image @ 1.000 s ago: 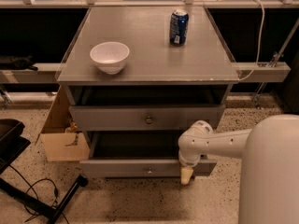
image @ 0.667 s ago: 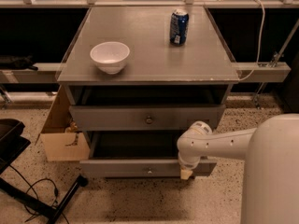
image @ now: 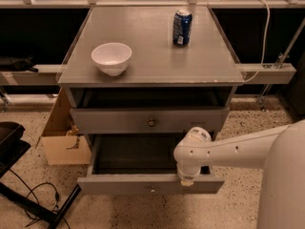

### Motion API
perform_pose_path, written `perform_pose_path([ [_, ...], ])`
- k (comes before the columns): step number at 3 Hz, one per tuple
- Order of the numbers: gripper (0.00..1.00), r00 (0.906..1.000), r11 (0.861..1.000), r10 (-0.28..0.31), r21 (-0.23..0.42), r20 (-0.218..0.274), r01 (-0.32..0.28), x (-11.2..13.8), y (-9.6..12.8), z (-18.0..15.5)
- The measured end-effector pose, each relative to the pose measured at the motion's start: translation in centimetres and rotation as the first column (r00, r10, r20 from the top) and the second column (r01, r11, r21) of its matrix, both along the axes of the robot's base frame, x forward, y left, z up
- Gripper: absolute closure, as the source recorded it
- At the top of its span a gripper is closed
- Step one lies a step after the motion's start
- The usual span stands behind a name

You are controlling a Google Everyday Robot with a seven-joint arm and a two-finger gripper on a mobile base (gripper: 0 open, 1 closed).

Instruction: Open middle drawer

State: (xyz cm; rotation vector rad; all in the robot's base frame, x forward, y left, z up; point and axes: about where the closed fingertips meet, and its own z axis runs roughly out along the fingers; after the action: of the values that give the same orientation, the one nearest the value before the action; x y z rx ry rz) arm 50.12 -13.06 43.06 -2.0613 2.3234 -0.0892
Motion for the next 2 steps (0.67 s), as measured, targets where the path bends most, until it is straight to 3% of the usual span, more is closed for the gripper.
perform_pose_path([
  [1, 1.00, 0.9993, 1.000, -0.021, 0.017, -0.030, 0.022, -2.2, 0.0, 0.4],
  [2, 1.00, 0.9957, 0.998, -0.061, 0.027, -0.070, 0.063, -4.2, -0.6, 0.4],
])
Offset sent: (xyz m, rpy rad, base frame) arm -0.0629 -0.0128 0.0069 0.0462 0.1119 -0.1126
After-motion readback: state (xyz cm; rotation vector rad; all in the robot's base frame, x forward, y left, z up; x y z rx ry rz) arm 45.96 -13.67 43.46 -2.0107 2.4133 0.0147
